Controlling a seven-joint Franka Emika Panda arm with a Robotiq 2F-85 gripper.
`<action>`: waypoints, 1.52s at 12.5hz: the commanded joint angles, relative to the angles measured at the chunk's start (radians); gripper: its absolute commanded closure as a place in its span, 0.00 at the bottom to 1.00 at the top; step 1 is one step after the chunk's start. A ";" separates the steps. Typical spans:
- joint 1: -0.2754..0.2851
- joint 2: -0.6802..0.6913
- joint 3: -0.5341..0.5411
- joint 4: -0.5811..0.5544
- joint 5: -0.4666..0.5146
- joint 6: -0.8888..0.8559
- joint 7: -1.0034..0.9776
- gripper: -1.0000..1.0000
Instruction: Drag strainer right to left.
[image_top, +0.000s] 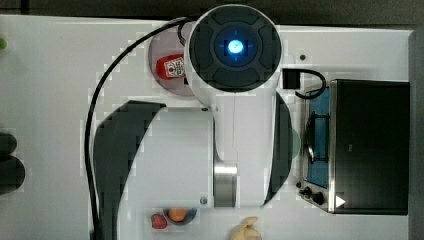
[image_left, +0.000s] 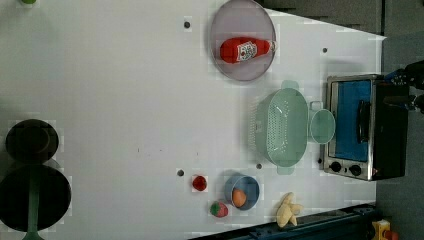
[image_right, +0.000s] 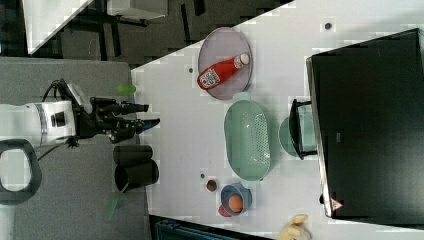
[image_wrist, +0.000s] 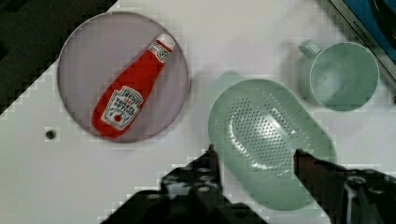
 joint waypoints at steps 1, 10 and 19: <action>-0.039 -0.490 -0.036 -0.360 -0.015 -0.149 0.045 0.20; -0.038 -0.323 -0.034 -0.486 -0.014 0.076 0.155 0.00; -0.034 0.159 -0.009 -0.612 -0.013 0.724 0.657 0.00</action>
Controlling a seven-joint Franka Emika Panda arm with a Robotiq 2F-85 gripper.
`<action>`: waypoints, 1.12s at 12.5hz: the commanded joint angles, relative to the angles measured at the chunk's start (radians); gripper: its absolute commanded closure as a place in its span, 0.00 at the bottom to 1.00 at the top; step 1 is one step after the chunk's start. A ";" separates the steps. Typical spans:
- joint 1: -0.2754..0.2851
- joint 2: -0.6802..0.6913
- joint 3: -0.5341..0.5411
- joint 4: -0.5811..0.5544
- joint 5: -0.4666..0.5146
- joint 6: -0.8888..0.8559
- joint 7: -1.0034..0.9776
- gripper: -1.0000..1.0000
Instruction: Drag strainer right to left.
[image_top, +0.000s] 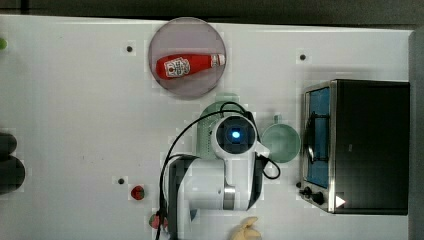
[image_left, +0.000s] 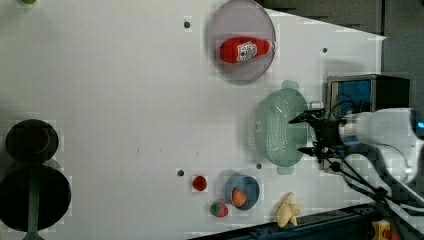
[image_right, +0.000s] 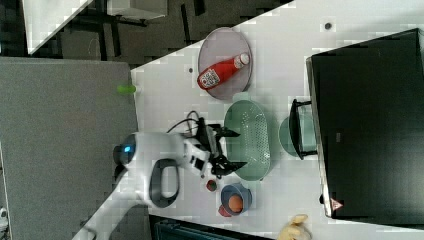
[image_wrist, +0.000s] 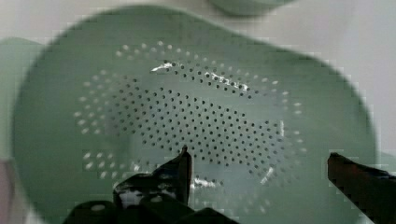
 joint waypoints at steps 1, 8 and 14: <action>-0.011 0.031 0.034 0.030 0.007 0.098 0.154 0.00; 0.018 0.209 0.060 0.032 0.016 0.231 0.261 0.00; 0.043 0.229 0.094 0.034 0.016 0.243 0.319 0.00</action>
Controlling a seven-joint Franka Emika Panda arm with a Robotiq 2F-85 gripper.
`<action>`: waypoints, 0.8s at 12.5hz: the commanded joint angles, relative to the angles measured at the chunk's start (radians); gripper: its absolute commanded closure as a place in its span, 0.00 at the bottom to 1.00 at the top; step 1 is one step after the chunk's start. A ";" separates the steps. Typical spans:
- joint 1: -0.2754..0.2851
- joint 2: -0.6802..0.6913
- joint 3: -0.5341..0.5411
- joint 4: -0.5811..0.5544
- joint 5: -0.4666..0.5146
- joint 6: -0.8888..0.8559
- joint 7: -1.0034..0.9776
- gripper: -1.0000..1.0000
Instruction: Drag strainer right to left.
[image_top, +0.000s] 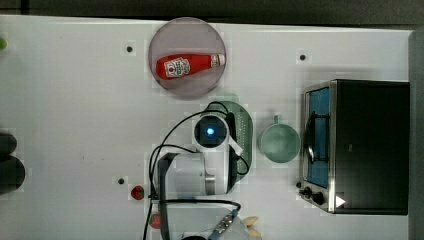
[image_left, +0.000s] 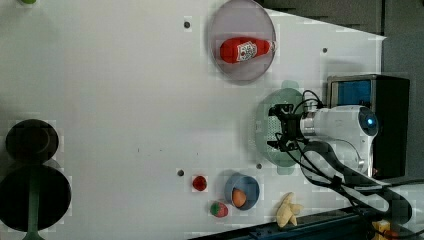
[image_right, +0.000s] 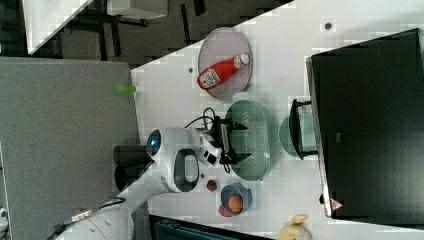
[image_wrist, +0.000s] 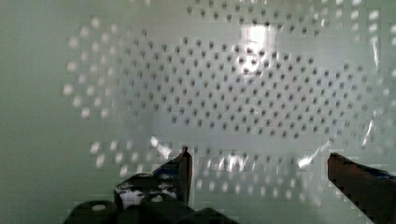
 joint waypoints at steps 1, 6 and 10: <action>0.032 -0.005 0.012 -0.001 0.008 0.001 0.072 0.00; 0.076 0.010 0.059 0.007 0.125 -0.003 0.072 0.00; 0.129 0.013 0.106 0.024 0.204 -0.007 0.077 0.00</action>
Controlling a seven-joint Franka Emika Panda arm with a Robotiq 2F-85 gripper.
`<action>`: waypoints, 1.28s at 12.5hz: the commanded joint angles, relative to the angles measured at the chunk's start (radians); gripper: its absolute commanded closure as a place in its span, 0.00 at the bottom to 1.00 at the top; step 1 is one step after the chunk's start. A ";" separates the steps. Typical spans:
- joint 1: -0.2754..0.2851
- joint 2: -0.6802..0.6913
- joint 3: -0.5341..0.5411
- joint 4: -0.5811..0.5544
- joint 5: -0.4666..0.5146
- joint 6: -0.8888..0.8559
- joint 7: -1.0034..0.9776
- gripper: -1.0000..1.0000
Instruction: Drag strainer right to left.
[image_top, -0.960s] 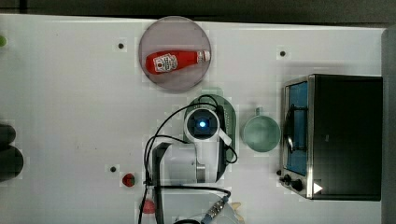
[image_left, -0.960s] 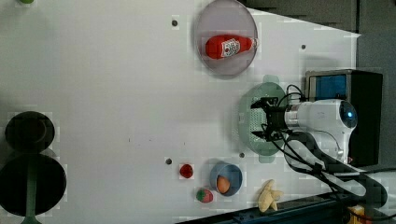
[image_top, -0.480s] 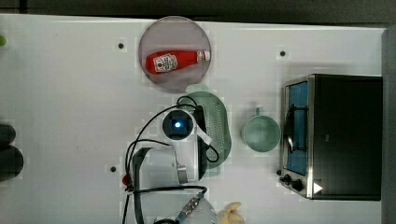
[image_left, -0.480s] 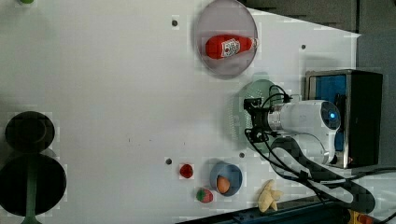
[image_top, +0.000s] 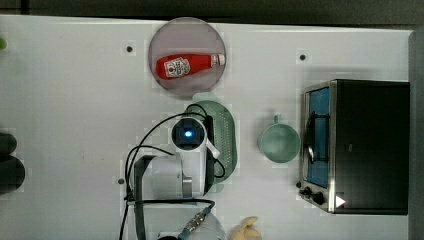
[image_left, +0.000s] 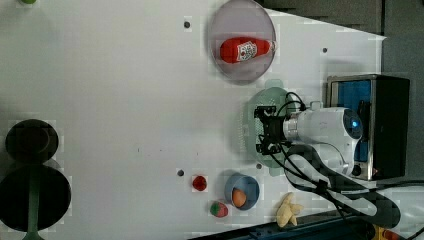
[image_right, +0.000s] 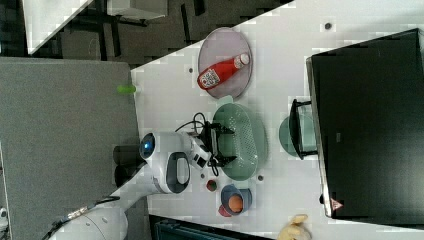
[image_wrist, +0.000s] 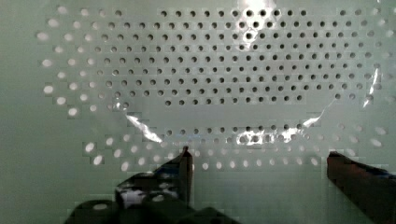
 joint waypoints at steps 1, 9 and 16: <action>0.082 -0.003 0.054 0.033 0.051 -0.041 0.086 0.00; 0.260 0.044 0.072 0.126 0.053 -0.041 0.337 0.00; 0.379 0.146 0.072 0.282 0.054 -0.043 0.448 0.00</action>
